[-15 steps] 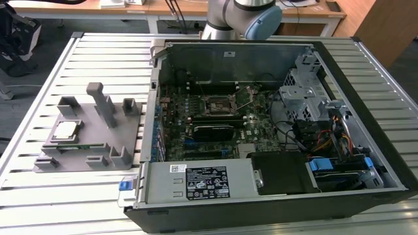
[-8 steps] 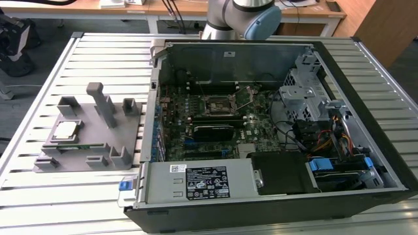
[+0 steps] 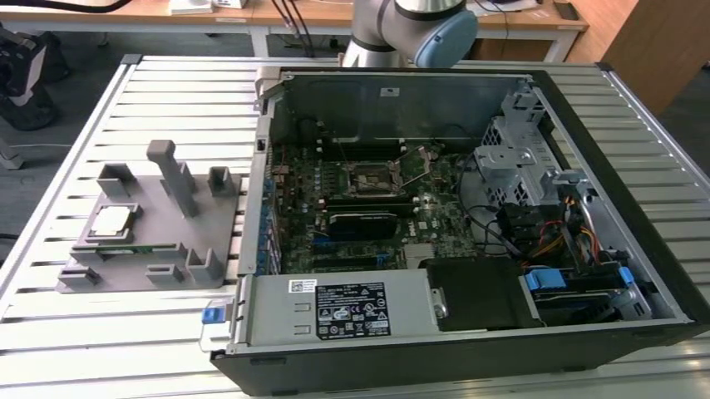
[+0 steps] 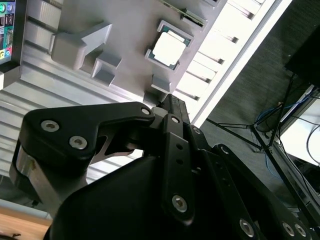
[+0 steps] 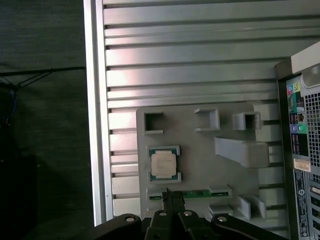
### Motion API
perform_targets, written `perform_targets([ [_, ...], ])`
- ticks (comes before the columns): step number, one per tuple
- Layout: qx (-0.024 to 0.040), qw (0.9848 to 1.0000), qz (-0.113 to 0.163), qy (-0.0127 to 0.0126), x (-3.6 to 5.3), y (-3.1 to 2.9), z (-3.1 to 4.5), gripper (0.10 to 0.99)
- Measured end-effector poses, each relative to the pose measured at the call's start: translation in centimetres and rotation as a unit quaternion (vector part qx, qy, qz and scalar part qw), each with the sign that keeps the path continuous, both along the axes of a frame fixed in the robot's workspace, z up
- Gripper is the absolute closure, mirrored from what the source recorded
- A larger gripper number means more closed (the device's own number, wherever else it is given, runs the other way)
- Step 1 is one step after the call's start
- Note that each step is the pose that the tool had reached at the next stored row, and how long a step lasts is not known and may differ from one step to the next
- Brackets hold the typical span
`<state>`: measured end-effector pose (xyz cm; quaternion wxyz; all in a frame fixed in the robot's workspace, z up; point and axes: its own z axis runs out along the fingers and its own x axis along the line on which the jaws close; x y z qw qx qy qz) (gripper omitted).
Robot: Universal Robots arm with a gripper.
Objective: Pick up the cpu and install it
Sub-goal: 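Pick up the cpu and move it towards the insertion slot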
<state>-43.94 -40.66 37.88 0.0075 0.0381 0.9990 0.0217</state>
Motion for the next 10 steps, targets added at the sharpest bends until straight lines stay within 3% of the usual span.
perform_targets([
  [8, 0.0000, 1.0000, 0.000, 0.0001, 0.01, -0.18, -1.09, 0.973],
  [10, 0.0000, 1.0000, 0.001, 0.0017, 0.01, -0.28, -1.44, 0.973],
])
